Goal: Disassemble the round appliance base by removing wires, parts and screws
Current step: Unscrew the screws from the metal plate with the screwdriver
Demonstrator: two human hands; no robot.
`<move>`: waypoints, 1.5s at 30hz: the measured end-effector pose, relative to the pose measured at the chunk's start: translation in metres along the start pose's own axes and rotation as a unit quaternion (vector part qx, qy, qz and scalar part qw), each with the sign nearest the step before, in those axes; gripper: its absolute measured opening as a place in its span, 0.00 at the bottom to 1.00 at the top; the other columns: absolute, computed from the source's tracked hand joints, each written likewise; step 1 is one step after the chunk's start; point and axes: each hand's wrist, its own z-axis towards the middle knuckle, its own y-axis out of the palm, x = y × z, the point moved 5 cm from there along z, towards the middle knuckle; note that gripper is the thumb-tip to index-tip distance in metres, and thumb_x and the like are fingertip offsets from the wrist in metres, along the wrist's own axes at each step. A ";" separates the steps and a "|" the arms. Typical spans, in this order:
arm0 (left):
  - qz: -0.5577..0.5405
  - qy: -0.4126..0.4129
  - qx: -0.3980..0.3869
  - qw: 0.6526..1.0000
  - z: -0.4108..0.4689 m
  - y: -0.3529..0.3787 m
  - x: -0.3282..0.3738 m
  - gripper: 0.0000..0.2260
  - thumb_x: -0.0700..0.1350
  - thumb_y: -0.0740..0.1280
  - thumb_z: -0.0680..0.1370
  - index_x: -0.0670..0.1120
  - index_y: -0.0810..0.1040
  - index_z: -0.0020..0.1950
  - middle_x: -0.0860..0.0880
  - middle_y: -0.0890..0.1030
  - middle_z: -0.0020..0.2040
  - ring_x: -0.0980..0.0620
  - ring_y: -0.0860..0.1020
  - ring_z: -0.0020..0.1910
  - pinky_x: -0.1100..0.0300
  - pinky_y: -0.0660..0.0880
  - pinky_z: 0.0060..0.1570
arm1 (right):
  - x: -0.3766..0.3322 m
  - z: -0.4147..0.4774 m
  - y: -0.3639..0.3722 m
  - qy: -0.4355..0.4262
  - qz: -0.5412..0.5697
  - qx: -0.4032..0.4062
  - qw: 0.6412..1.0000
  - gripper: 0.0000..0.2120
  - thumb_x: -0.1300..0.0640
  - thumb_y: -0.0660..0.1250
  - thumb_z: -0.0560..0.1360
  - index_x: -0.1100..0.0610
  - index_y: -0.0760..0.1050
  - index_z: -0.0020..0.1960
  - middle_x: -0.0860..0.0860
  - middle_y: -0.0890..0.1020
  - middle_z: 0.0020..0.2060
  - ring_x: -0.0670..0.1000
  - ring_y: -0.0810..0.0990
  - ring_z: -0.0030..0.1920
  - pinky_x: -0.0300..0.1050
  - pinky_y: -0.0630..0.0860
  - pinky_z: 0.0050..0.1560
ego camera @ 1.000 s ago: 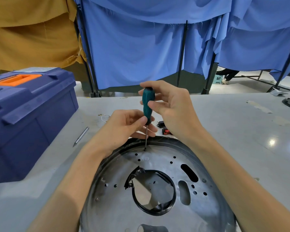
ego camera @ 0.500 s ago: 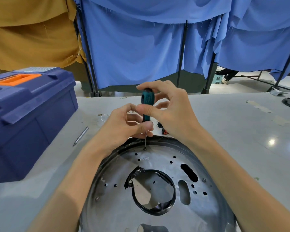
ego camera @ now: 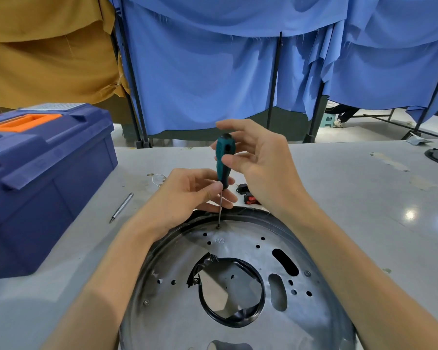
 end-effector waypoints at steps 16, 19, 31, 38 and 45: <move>0.000 0.012 0.033 0.999 0.001 -0.004 0.002 0.07 0.38 0.69 0.75 0.38 0.79 0.52 0.44 0.85 0.39 0.45 0.85 0.42 0.57 0.81 0.43 | -0.003 -0.002 0.003 -0.018 -0.022 -0.008 1.000 0.15 0.62 0.72 0.73 0.51 0.79 0.57 0.49 0.80 0.50 0.43 0.79 0.48 0.33 0.77 0.44; -0.005 0.013 0.035 0.999 0.000 -0.003 0.002 0.09 0.42 0.70 0.73 0.38 0.78 0.50 0.44 0.85 0.38 0.45 0.85 0.41 0.57 0.81 0.42 | -0.002 -0.002 0.001 -0.018 -0.041 -0.001 0.999 0.20 0.63 0.73 0.72 0.49 0.77 0.61 0.49 0.79 0.49 0.45 0.78 0.48 0.35 0.77 0.47; -0.002 0.015 0.029 0.999 0.000 -0.003 0.003 0.08 0.35 0.67 0.77 0.41 0.78 0.56 0.42 0.84 0.40 0.45 0.85 0.43 0.54 0.82 0.44 | -0.002 -0.002 0.001 -0.014 -0.029 -0.008 0.999 0.19 0.64 0.73 0.72 0.54 0.74 0.61 0.49 0.83 0.44 0.48 0.81 0.46 0.45 0.79 0.49; 0.015 0.004 0.043 0.999 0.000 -0.003 0.004 0.12 0.43 0.73 0.69 0.40 0.79 0.50 0.47 0.84 0.37 0.47 0.84 0.41 0.54 0.82 0.43 | 0.000 -0.001 0.003 -0.007 -0.062 0.000 0.998 0.13 0.58 0.74 0.72 0.50 0.77 0.54 0.46 0.77 0.51 0.40 0.77 0.49 0.32 0.76 0.46; 0.059 -0.004 0.050 0.997 -0.001 -0.008 0.003 0.11 0.37 0.75 0.69 0.45 0.80 0.50 0.44 0.84 0.39 0.46 0.84 0.41 0.52 0.83 0.43 | -0.001 0.000 -0.003 0.003 -0.019 0.037 0.999 0.17 0.67 0.72 0.71 0.57 0.77 0.57 0.52 0.83 0.47 0.50 0.81 0.49 0.50 0.79 0.51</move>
